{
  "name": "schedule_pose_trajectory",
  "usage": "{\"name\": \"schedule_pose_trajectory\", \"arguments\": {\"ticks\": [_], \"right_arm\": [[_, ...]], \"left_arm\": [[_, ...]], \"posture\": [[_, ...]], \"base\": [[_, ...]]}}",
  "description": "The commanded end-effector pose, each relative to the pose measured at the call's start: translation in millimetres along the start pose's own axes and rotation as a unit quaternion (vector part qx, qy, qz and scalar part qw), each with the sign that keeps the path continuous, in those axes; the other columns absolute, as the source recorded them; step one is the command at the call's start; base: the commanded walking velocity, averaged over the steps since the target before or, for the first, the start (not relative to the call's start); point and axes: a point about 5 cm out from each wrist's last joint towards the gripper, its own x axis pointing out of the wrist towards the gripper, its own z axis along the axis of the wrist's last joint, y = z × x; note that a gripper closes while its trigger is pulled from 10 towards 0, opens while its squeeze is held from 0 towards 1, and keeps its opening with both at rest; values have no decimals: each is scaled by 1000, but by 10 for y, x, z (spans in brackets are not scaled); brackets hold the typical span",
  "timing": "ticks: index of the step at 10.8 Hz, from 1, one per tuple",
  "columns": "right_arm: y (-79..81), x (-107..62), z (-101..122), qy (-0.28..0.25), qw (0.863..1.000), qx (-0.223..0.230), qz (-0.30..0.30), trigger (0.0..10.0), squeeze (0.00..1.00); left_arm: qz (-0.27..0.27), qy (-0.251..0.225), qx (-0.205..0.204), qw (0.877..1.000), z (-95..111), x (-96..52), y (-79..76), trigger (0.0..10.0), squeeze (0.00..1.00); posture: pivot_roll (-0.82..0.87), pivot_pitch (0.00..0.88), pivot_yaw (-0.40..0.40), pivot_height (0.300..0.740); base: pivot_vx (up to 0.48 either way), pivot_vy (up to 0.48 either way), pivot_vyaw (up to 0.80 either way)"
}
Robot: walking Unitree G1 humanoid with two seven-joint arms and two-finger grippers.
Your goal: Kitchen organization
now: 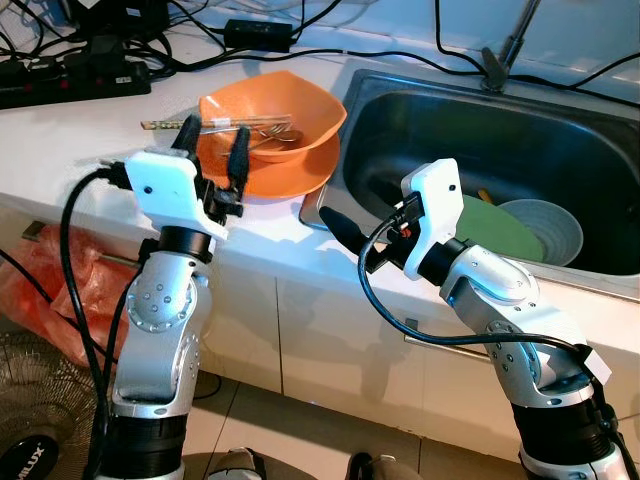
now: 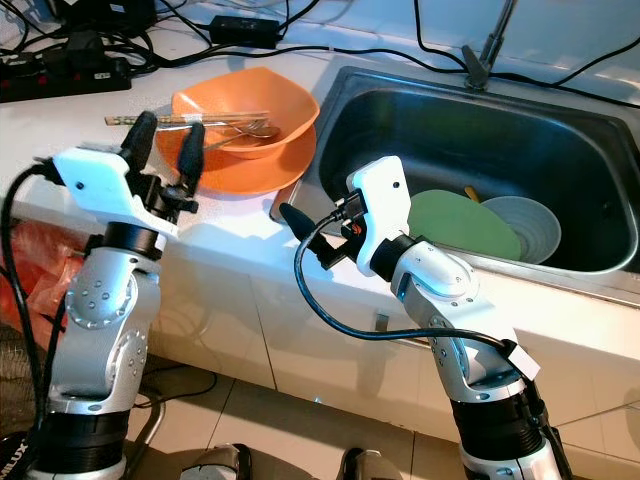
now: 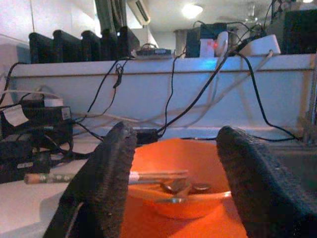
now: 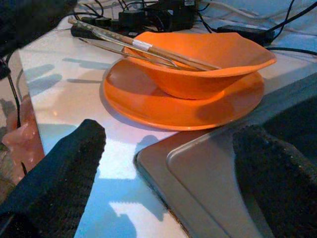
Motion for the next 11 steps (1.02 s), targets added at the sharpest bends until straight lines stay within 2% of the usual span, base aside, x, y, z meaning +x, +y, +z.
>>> {"name": "schedule_pose_trajectory", "arguments": {"ticks": [1, 3, 6, 7, 8, 11], "right_arm": [[-4, -5, 16, -2, 1000, -7, -2, 10000, 0], [5, -5, 12, -1, 1000, -8, -2, 10000, 0], [-1, -7, 22, -2, 1000, -10, -4, 10000, 0], [-2, -9, 24, -2, 1000, -10, -4, 10000, 0], [-2, -12, 23, -2, 1000, -10, -5, 10000, 0], [-6, -10, 31, -3, 1000, -10, -7, 10000, 0]], "left_arm": [[0, 0, 9, 1000, -20, -10, 14, 10000, 1000], [3, 8, 14, 1000, -95, 12, 35, 10000, 1000], [9, 11, 32, 999, -204, 126, 70, 10000, 1000], [3, 10, 37, 999, -225, 151, 65, 10000, 929], [-3, 10, 39, 999, -251, 182, 42, 10000, 0], [-12, 15, 28, 999, -352, 234, -8, 10000, 0]], "posture": [[26, 130, -29, 740], [23, 131, -29, 740], [8, 138, -33, 740], [6, 139, -33, 740], [3, 140, -31, 740], [-2, 140, -36, 740]], "base": [[0, 0, 0], [0, 0, 0], [0, 0, 0], [0, 0, 0], [0, 0, 0], [0, 0, 0]]}}
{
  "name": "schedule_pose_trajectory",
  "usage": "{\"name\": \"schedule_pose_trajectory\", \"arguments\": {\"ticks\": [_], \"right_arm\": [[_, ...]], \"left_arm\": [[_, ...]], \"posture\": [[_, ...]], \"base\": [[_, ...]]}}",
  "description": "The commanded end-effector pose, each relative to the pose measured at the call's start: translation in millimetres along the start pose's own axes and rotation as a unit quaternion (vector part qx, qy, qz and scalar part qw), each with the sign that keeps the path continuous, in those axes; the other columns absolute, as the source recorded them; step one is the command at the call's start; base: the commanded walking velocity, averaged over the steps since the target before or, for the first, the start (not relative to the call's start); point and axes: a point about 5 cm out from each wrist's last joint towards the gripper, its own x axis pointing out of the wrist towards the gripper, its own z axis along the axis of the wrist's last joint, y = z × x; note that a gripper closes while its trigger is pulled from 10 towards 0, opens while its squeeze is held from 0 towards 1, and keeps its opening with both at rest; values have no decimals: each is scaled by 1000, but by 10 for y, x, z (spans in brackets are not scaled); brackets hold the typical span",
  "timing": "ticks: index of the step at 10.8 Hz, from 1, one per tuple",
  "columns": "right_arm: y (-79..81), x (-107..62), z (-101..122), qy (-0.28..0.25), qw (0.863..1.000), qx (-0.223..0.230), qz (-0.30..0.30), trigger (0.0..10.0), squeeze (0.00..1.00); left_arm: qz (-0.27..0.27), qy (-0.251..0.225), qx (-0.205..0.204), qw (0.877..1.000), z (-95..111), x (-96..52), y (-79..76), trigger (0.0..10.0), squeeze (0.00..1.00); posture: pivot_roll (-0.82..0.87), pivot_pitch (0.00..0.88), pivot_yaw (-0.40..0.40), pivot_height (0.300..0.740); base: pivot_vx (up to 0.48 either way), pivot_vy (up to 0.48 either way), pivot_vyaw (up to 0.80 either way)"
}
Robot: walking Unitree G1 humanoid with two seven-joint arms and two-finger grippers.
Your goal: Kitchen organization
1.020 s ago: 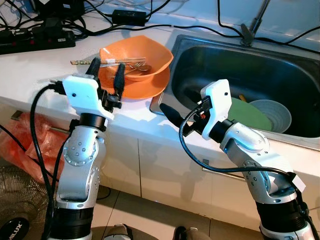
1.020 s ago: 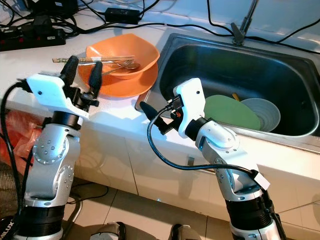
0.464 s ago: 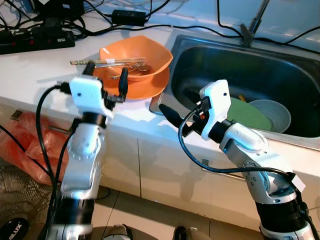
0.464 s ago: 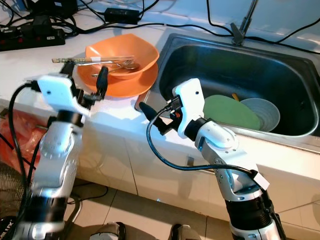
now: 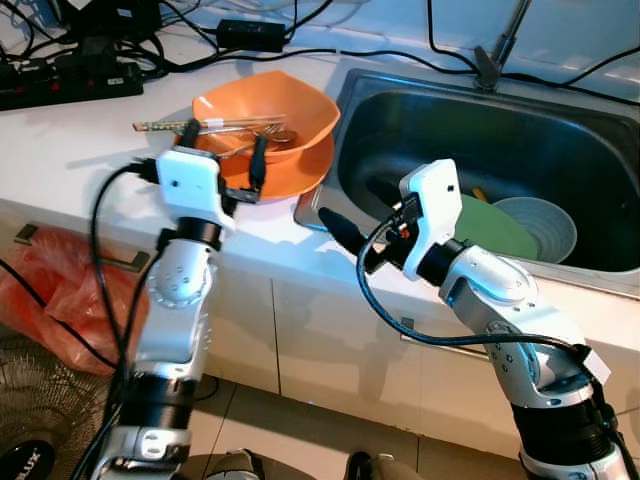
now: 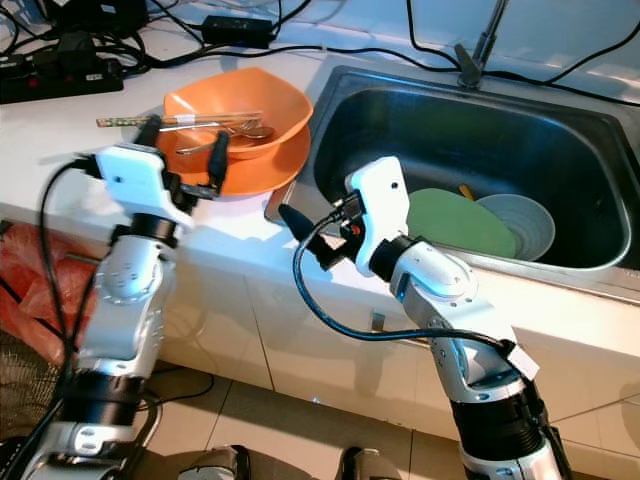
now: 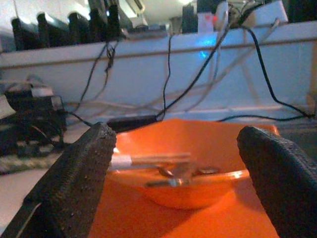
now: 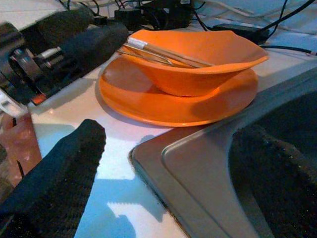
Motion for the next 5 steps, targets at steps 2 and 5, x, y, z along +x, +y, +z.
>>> {"name": "schedule_pose_trajectory", "arguments": {"ticks": [2, 5], "right_arm": [[-20, -8, 44, -6, 1000, -10, -7, 10000, 0], [-33, -8, 57, -8, 1000, -11, -12, 10000, 0]], "left_arm": [[-13, -8, -9, 1000, -15, 52, -68, 7176, 0], [-21, 1, -13, 1000, -95, 70, -87, 5961, 0]], "posture": [[-3, 139, -36, 740], [-8, 138, -33, 740]], "base": [[0, 0, 0], [0, 0, 0]]}}
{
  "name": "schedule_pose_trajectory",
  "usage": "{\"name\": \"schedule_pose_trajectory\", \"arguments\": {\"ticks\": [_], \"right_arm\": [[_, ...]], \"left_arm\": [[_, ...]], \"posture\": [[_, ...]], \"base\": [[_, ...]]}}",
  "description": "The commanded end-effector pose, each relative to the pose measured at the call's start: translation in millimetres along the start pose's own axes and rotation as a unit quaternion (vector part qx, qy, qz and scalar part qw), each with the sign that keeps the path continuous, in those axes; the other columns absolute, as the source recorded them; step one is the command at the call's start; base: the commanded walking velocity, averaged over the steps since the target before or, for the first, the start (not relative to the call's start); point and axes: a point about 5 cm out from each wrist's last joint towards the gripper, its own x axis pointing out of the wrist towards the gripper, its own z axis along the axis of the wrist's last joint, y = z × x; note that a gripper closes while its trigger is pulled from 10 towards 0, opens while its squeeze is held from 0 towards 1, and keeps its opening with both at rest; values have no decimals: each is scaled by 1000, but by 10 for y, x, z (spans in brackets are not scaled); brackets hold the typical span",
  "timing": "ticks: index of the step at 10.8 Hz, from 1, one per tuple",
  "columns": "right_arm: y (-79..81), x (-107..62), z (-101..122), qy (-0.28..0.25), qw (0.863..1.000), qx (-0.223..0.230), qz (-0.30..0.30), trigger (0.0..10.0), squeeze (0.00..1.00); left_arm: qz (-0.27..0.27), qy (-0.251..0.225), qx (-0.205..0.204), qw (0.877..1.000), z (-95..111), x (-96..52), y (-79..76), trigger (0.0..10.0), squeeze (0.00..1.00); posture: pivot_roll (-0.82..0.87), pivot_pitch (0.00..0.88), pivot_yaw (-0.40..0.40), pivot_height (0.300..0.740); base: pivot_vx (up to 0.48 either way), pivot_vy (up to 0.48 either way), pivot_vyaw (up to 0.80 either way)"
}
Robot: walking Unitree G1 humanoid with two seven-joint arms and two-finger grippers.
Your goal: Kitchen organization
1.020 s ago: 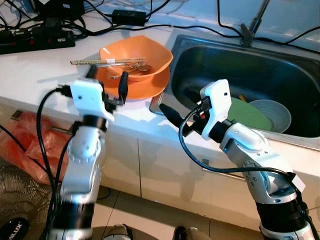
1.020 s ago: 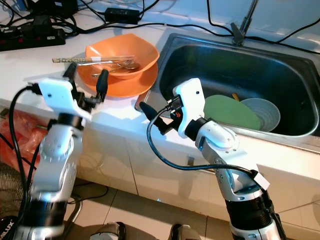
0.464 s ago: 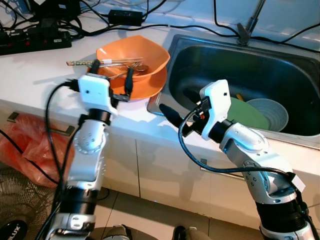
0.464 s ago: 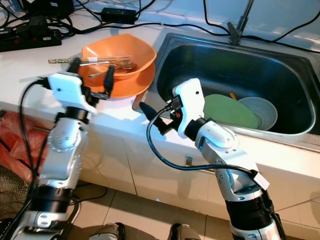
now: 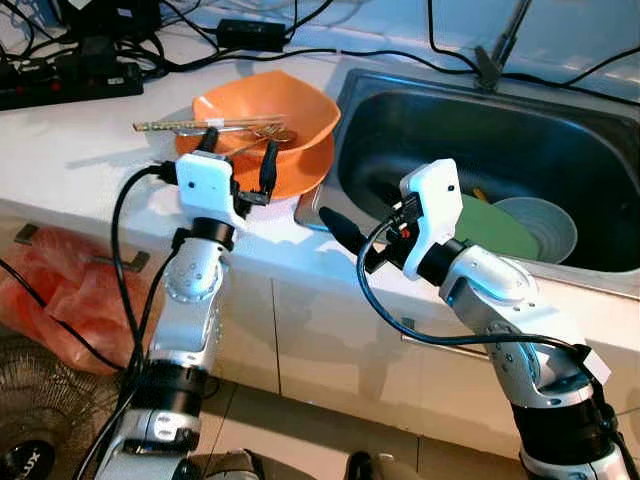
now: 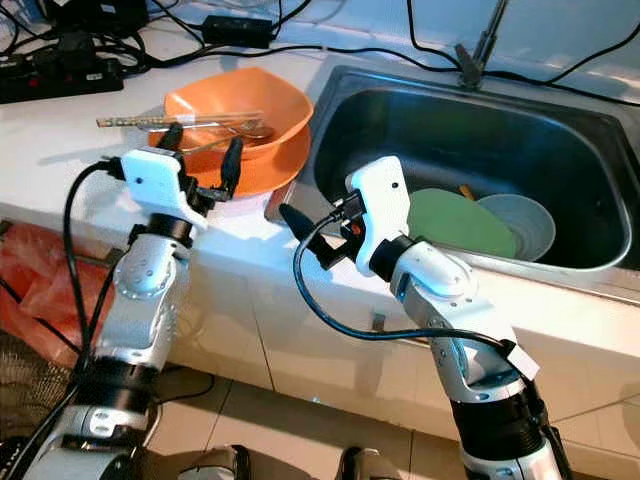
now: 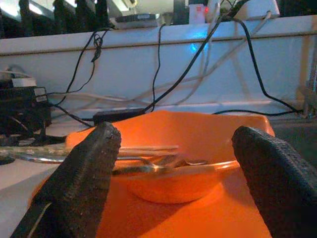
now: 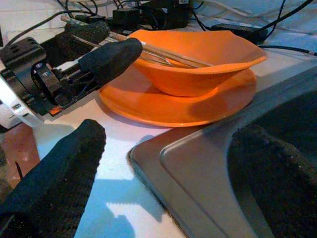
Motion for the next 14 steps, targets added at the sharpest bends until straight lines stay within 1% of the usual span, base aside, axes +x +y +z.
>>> {"name": "schedule_pose_trajectory", "arguments": {"ticks": [1, 2, 3, 7, 14], "right_arm": [[-28, -9, 55, -8, 1000, -11, -8, 10000, 0], [-31, -12, 54, -8, 1000, -10, -9, 10000, 0], [-30, -12, 54, -8, 1000, -10, -9, 10000, 0], [-25, -11, 51, -8, 1000, -10, -9, 10000, 0], [-22, -12, 33, -8, 1000, -7, -10, 10000, 0]], "left_arm": [[-7, -2, 0, 1000, -11, 18, -22, 9961, 0], [-8, -4, -5, 1000, -22, 22, -26, 3647, 0], [-9, -4, -7, 1000, -31, 22, -29, 0, 0], [-14, -5, -12, 1000, -77, 18, -21, 0, 0], [-21, -11, -11, 1000, -84, 29, -19, 0, 0]], "posture": [[-8, 138, -32, 740], [-7, 139, -34, 740], [-7, 139, -34, 740], [-6, 136, -33, 740], [-4, 137, -28, 740]], "base": [[0, 0, 0], [0, 0, 0], [0, 0, 0], [0, 0, 0], [0, 0, 0]]}}
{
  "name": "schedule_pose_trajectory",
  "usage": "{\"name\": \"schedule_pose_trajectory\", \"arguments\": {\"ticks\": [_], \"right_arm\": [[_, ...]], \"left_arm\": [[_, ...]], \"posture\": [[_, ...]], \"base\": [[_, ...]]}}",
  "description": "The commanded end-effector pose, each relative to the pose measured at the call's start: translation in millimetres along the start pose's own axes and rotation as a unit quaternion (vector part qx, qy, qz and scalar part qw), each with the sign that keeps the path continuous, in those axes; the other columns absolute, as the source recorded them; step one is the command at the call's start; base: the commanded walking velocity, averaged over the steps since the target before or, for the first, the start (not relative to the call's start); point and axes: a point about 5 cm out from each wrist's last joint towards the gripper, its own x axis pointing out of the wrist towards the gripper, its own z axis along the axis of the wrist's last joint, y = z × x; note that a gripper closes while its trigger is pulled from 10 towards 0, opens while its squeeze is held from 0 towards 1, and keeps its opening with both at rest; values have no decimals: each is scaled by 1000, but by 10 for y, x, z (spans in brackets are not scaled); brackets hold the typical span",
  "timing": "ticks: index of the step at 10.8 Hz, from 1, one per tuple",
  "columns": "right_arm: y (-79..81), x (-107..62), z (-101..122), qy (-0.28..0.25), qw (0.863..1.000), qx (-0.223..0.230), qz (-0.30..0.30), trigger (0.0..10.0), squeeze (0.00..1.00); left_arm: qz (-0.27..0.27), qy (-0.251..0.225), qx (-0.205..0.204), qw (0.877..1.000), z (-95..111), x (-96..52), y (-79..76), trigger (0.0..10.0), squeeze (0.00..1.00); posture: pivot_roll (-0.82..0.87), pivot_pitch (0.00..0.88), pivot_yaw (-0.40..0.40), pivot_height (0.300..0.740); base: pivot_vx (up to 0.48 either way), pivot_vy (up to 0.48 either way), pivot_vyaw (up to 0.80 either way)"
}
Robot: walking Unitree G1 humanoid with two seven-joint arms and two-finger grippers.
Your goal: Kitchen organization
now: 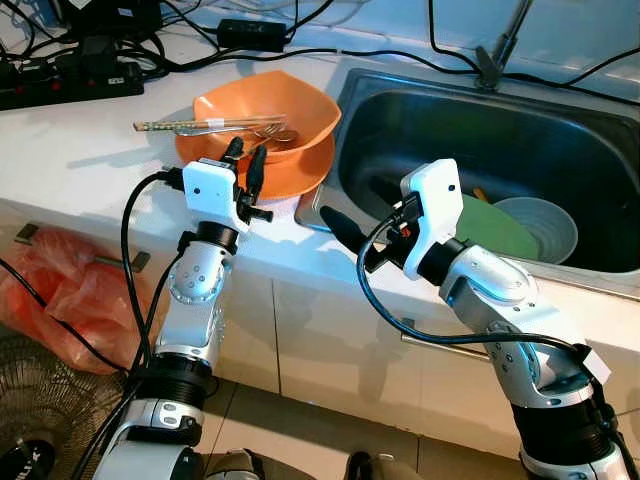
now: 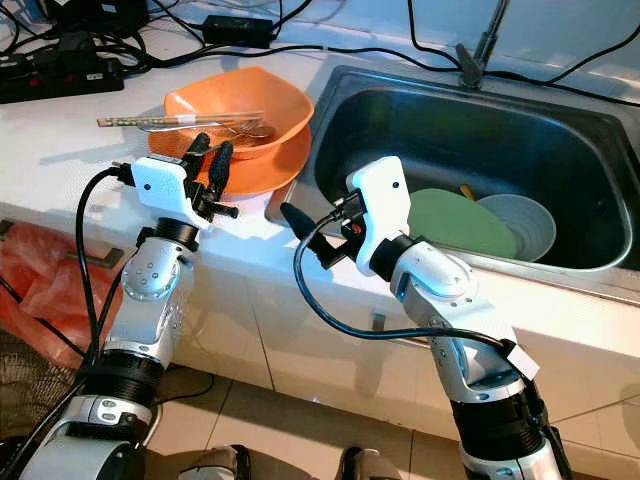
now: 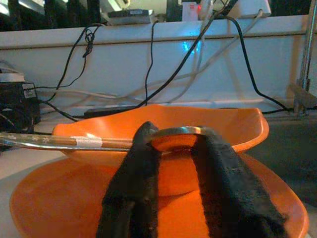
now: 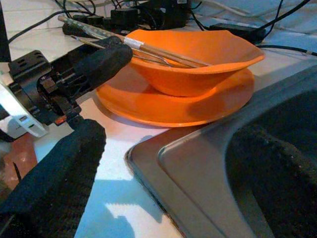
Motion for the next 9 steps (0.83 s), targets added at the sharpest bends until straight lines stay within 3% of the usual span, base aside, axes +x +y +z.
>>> {"name": "schedule_pose_trajectory", "arguments": {"ticks": [1, 5, 9], "right_arm": [[-21, -13, 32, -7, 1000, -6, -8, 10000, 0], [-27, -12, 24, -6, 1000, -6, -9, 10000, 0], [-36, -11, 32, -7, 1000, -7, -10, 10000, 0]], "left_arm": [[-7, -6, -1, 1000, 19, 33, -15, 0, 0], [-10, -10, 4, 1000, 34, 47, -19, 0, 0], [-21, -67, -10, 998, 339, 183, -97, 0, 0]], "posture": [[-4, 138, -27, 740], [-4, 136, -31, 740], [-7, 133, -32, 740]], "base": [[0, 0, 0], [0, 0, 0], [0, 0, 0]]}}
